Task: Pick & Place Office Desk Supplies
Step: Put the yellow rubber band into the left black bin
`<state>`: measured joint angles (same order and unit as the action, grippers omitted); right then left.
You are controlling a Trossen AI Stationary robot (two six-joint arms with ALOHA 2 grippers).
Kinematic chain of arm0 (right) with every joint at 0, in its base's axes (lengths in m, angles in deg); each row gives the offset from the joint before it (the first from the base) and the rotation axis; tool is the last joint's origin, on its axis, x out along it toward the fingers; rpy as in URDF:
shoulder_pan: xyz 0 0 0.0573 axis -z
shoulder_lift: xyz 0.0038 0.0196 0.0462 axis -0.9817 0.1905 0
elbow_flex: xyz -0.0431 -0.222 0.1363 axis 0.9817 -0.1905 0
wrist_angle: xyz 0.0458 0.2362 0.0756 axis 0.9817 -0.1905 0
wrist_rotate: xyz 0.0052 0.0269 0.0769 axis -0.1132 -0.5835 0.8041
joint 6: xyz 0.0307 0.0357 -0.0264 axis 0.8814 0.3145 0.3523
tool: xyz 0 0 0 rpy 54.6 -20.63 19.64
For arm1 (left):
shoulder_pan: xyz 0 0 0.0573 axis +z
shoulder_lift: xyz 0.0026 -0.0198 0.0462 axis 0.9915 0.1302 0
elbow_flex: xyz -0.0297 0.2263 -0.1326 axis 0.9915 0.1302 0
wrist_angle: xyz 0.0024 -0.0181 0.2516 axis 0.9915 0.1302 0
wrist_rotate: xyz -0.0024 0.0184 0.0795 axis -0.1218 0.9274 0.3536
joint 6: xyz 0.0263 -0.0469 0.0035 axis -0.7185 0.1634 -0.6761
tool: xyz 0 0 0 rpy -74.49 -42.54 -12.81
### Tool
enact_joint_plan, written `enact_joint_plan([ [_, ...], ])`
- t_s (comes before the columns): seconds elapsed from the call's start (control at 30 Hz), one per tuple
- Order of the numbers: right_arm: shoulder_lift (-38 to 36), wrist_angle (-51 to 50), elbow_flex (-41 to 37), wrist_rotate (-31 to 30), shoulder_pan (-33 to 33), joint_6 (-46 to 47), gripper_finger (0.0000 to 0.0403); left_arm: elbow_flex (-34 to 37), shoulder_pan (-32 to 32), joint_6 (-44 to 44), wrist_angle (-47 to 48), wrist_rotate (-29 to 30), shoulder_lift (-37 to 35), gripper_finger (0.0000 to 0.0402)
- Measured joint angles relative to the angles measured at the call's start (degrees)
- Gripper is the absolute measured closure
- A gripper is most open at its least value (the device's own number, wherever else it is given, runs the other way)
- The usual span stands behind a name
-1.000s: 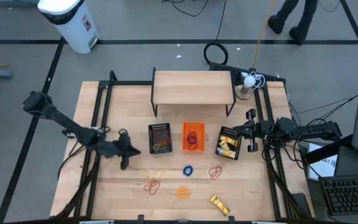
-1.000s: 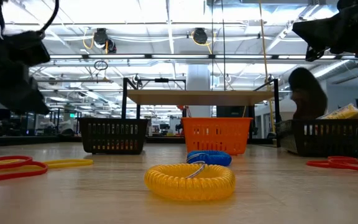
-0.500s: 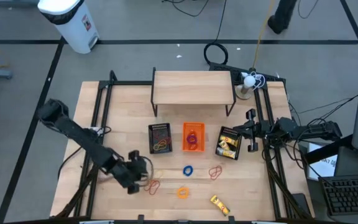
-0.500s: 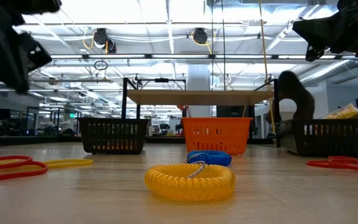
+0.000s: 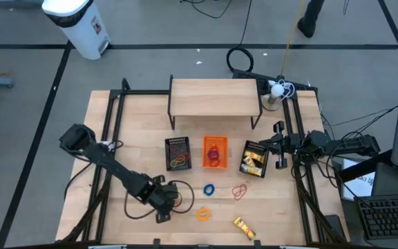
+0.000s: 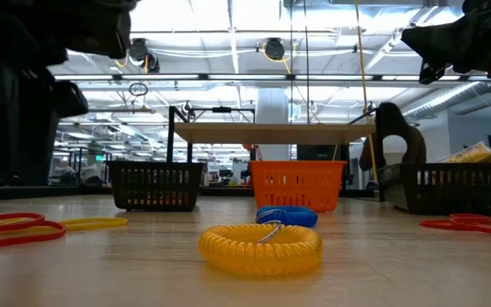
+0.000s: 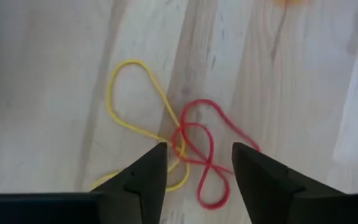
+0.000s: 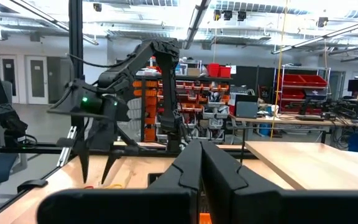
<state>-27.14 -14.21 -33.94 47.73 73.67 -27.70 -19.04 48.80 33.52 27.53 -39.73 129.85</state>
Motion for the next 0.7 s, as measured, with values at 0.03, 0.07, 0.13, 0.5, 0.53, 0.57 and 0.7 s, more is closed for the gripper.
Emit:
enact_joint_plan([
  [0.03,0.0,0.0,0.0,0.0,0.0,-0.1,0.04,-0.4,0.0,0.0,0.5,-0.4,0.7,0.0216],
  [0.07,0.0,0.0,0.0,0.0,0.0,-0.2,0.0399,-0.7,0.0,0.1,1.1,-0.4,1.4,0.0216],
  [0.13,0.0,0.0,0.0,0.0,0.0,-0.4,0.0399,-0.7,0.1,0.3,1.6,-0.5,2.3,0.0215],
  [0.5,0.0,0.4,0.0,0.0,0.0,-2.8,0.0399,-0.7,2.3,-1.6,3.7,-1.0,3.1,0.0215],
  [0.53,0.0,0.4,0.0,0.0,0.0,-2.8,0.0399,-0.7,2.3,-1.7,3.7,-1.0,3.1,0.0215],
  [0.57,0.0,0.4,0.0,0.0,0.0,-2.8,0.0399,-0.7,2.3,-1.9,3.7,-1.0,3.1,0.0215],
  [0.7,0.0,0.4,0.0,0.0,0.0,-2.8,0.0399,-0.7,2.2,-1.7,3.6,-2.6,3.9,0.0215],
])
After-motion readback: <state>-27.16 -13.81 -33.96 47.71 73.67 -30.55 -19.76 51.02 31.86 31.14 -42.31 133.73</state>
